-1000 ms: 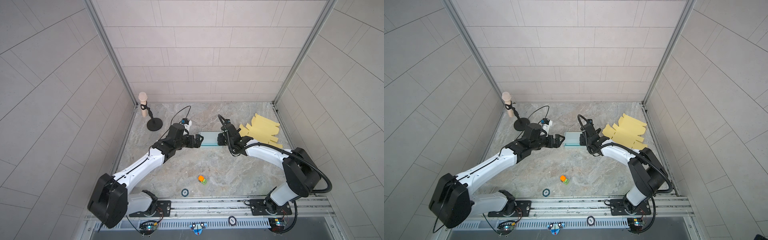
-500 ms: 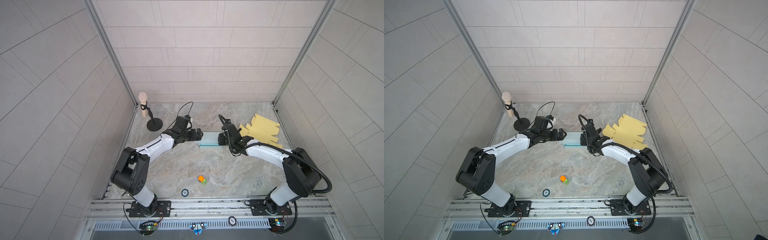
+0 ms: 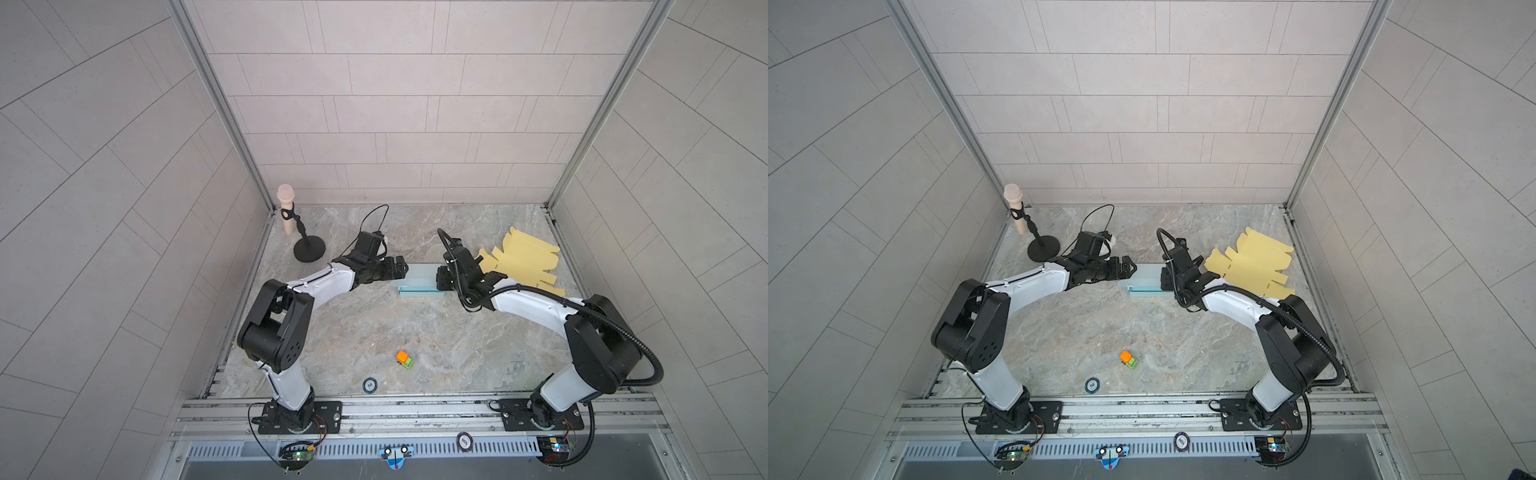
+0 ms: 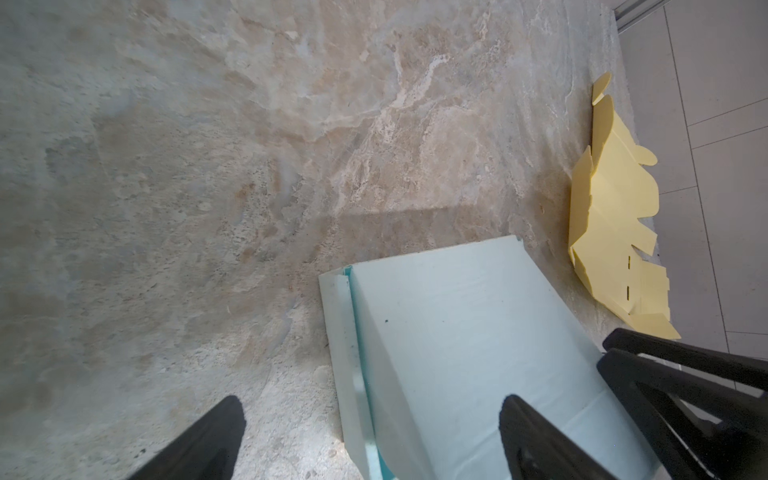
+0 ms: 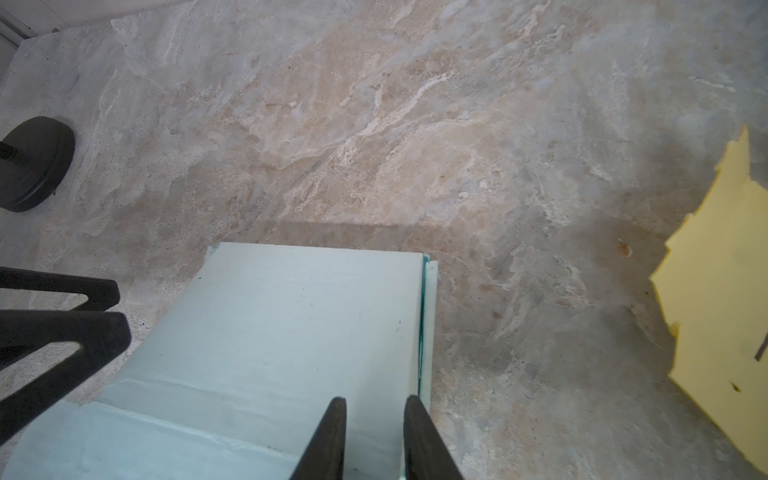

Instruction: Fold the paper box

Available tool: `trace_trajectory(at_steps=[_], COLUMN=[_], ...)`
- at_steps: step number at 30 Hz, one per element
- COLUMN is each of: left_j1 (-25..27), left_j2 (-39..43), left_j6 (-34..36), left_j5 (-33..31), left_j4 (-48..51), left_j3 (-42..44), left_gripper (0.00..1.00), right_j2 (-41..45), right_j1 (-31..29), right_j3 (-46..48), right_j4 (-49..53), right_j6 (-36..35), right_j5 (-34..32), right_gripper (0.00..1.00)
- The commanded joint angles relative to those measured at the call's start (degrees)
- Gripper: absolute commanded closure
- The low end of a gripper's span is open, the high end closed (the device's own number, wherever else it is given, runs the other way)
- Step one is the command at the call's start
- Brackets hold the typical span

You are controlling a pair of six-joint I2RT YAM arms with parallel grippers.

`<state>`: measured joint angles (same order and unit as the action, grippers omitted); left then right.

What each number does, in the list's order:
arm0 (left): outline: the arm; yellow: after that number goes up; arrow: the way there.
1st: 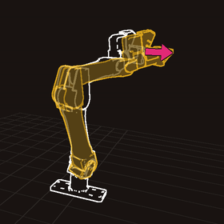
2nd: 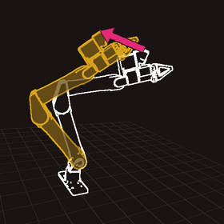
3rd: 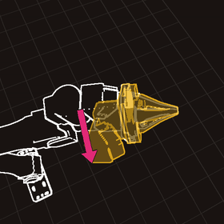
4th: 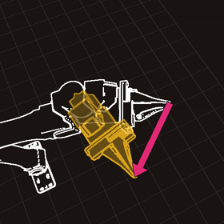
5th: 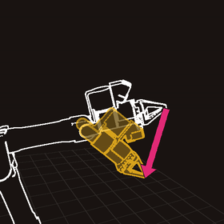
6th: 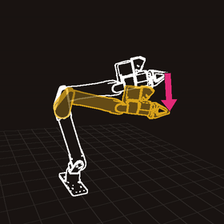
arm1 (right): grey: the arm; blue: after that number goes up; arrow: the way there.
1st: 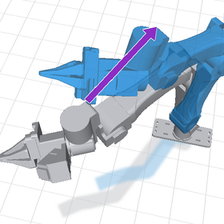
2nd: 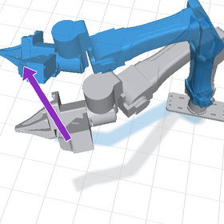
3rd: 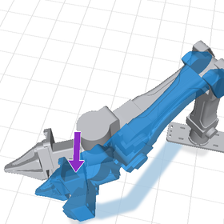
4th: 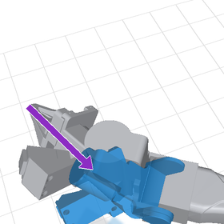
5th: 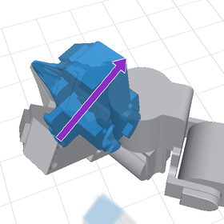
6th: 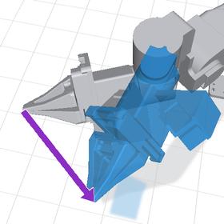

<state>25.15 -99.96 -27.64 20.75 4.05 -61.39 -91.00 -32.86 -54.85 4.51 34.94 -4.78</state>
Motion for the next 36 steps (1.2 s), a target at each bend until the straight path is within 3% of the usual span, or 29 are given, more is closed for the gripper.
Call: trace_trajectory(at_steps=[1, 36], left_j1=[-0.1, 1.7], left_j2=[-0.3, -2.1], left_j6=[-0.3, 0.4], left_j5=[0.3, -1.9], left_j4=[-2.1, -5.4], left_j3=[0.8, 8.5], left_gripper=[0.0, 0.0], right_j2=[-1.1, -2.1], right_j1=[0.2, 0.2], right_j3=[0.6, 5.4], right_j4=[1.1, -0.9], right_j6=[0.4, 1.4], right_j5=[-0.1, -0.3], right_gripper=[0.73, 0.74])
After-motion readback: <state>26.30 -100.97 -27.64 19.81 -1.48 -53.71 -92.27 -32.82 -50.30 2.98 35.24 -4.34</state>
